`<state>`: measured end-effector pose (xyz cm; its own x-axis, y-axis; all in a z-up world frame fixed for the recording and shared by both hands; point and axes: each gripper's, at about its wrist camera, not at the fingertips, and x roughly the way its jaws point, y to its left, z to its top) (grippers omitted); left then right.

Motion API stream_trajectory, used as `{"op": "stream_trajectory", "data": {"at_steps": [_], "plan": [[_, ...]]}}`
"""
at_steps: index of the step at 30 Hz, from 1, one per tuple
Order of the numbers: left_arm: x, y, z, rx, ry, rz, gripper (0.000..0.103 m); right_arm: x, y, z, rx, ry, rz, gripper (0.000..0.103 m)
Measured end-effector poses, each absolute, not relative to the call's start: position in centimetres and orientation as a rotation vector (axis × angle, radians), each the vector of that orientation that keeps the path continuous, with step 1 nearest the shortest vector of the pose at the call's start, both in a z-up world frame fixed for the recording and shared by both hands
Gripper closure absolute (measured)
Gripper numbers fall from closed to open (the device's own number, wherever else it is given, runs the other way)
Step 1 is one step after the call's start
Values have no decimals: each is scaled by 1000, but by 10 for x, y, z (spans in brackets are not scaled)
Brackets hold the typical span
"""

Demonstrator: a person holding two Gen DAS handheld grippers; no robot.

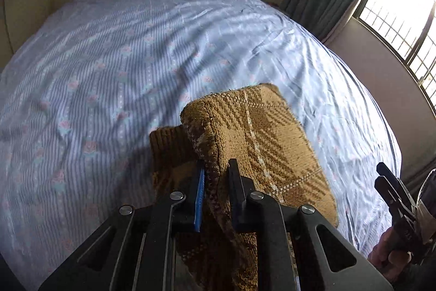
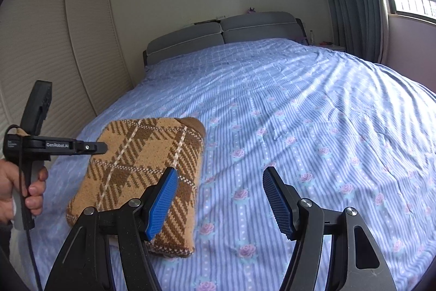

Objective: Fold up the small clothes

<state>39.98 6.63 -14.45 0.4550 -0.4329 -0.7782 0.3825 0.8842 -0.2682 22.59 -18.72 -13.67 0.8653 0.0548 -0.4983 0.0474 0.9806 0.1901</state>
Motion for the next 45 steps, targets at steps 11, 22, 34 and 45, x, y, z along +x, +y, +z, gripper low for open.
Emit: {"op": "stream_trajectory", "data": {"at_steps": [11,22,34,45], "plan": [[389,62,-174,-64,964,-474,86,231,-179,-153,173,596,32,38],[343,47,-110,20,858,-453,48,212,-170,-136,163,575,63,38],[299,49,-162,25,958,-364,41,203,-171,-141,147,607,68,38],[288,67,-187,-109,920,-290,32,220,-178,-161,156,698,56,32]]}}
